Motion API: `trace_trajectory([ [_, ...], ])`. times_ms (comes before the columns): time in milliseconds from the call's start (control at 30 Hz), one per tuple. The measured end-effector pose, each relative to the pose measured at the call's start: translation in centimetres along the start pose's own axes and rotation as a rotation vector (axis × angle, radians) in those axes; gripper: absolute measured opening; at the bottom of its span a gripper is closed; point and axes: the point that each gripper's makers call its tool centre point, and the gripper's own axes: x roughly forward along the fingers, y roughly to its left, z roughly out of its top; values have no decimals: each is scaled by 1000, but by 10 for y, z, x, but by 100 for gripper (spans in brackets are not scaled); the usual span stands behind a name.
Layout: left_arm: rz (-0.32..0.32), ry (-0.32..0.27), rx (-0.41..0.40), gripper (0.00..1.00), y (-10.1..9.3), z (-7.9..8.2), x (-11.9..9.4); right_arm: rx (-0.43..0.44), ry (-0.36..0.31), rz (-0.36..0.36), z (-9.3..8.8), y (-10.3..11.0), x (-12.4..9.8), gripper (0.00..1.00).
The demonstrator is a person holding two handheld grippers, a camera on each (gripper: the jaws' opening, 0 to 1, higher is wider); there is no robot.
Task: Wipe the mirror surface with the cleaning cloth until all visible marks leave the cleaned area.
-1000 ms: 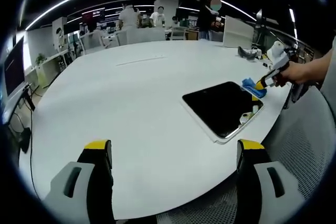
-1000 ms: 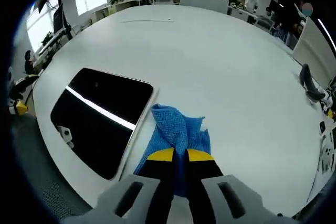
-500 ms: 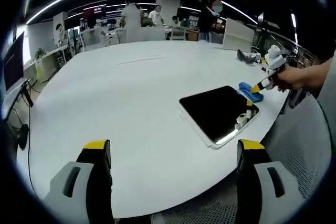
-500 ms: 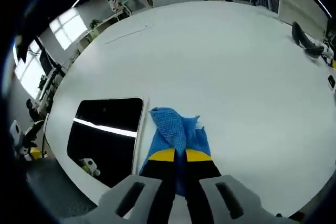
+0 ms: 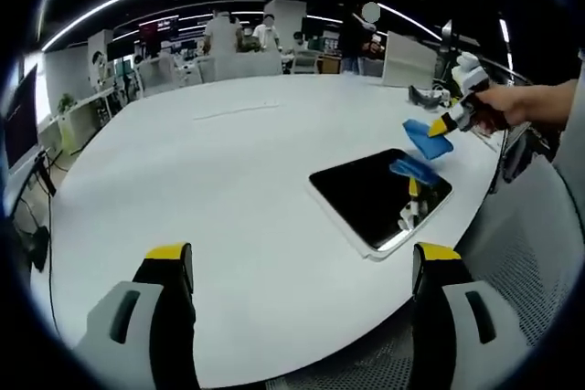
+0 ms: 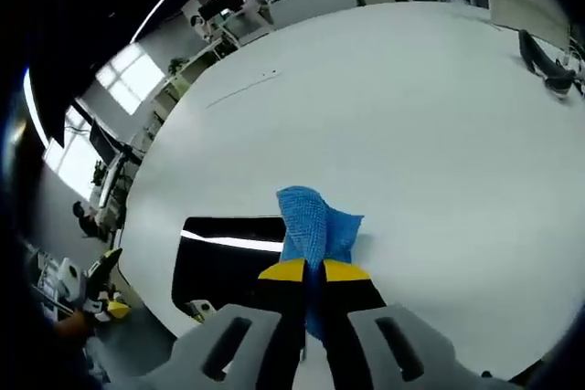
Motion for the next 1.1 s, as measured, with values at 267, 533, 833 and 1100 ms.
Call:
trace_trajectory([
  [267, -29, 20, -14, 99, -4, -5, 2, -37, 40, 3, 1, 18, 34, 0],
  [533, -30, 26, -13, 97, -4, -5, 1, -79, 79, -37, -9, 17, 57, 0],
  [833, -46, 33, -13, 96, -6, -8, 3, -83, 78, -59, -8, 17, 56, 0],
  [1100, -52, 24, -8, 96, -8, -7, 3, -74, 81, -69, -7, 17, 57, 0],
])
